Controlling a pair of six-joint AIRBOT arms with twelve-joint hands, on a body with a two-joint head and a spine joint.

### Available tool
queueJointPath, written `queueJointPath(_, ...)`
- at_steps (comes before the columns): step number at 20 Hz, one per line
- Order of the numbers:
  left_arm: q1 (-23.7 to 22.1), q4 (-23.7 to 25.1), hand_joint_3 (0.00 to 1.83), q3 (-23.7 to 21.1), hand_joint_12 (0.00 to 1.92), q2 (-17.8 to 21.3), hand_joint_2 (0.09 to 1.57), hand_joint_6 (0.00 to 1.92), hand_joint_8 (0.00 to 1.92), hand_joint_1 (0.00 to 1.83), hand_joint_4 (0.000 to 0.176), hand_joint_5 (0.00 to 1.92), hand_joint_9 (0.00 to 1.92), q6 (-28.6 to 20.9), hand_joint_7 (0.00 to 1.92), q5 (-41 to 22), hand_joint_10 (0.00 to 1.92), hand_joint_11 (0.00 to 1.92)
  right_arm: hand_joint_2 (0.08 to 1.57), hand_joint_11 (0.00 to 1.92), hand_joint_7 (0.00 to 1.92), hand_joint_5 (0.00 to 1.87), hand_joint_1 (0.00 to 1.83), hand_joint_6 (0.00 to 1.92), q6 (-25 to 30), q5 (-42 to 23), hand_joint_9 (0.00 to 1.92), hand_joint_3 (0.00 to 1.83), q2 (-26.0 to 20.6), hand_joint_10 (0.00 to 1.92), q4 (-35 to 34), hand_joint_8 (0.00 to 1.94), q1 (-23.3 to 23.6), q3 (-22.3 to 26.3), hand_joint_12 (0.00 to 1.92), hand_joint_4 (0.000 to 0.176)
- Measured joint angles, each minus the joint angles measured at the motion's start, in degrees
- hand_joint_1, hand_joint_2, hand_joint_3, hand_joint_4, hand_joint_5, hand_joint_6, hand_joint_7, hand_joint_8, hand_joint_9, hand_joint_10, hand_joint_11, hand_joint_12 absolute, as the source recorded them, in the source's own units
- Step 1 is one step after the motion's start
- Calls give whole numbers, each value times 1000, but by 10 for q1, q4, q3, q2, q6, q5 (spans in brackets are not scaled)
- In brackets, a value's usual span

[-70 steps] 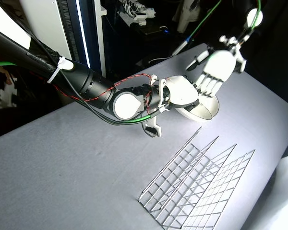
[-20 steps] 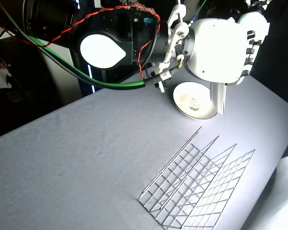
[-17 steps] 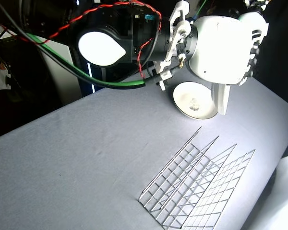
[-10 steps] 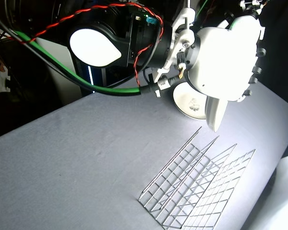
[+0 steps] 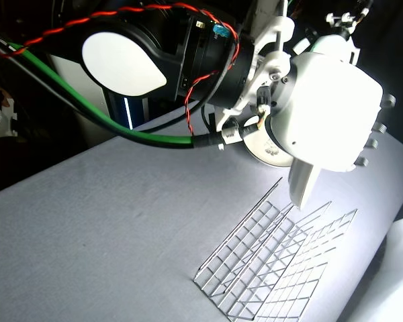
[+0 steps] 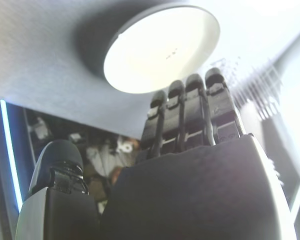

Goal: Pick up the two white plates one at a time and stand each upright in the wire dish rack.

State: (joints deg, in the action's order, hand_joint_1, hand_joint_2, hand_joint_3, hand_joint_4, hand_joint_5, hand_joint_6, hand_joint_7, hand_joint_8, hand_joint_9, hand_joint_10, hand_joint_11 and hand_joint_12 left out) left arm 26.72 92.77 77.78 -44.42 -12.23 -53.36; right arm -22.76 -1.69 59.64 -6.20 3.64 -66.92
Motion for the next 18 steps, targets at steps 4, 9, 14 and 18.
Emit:
queueJointPath(4,10,-30,2,-5,7,-5,1148,17,18,0,0,71,41,15,77,3,14,14,1087,912,985,922,1490,1041,-1,13,985,0,-4,930,0,802,4,-11,1452,0)
queueJointPath(9,29,-30,0,2,0,-20,1140,8,5,0,0,42,2,25,38,10,1,0,1086,916,988,899,1491,1059,-4,35,1007,1,-28,906,3,806,10,-16,1450,0)
queueJointPath(14,43,-50,0,15,0,-33,1141,5,5,0,0,49,13,45,48,18,3,0,1112,907,961,891,1375,1132,-5,45,973,2,-38,1089,9,927,-8,-28,1079,0)
queueJointPath(18,65,-57,7,15,0,-40,1160,0,0,0,0,46,4,70,38,30,0,0,1095,901,961,898,1485,1051,-1,34,982,0,-39,959,4,860,-25,-47,1462,0)
